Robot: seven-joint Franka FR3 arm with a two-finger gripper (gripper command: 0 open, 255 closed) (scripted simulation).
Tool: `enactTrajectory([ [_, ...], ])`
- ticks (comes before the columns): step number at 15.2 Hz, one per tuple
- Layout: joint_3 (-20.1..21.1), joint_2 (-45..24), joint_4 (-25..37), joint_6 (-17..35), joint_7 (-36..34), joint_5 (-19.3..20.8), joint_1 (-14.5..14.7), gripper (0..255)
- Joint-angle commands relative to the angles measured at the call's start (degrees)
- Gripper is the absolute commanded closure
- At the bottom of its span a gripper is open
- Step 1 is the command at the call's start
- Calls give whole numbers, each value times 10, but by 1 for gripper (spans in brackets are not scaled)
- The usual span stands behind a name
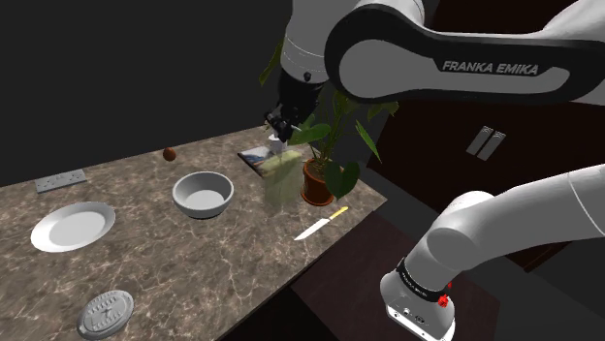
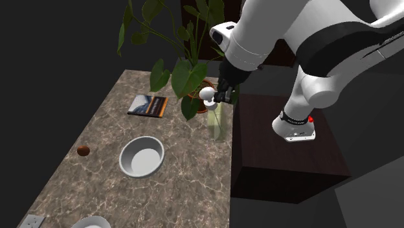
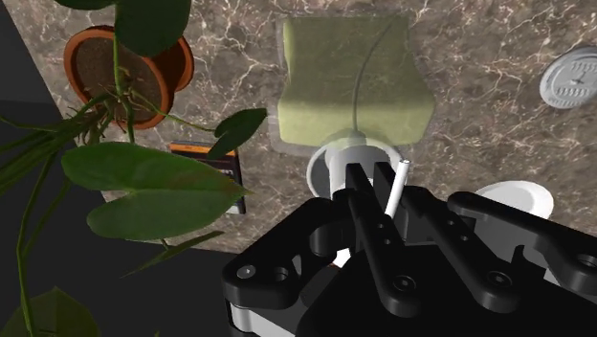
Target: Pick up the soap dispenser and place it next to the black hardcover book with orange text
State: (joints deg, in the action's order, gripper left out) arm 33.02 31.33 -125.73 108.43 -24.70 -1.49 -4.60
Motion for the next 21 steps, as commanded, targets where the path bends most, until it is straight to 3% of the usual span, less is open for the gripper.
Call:
enactTrajectory([
  [1, -22, -3, -7, 12, 26, 7, -8, 255],
  [11, -109, -67, 12, 63, 140, 47, -62, 255],
  [21, -177, -179, 99, 96, 240, 79, -115, 255],
])
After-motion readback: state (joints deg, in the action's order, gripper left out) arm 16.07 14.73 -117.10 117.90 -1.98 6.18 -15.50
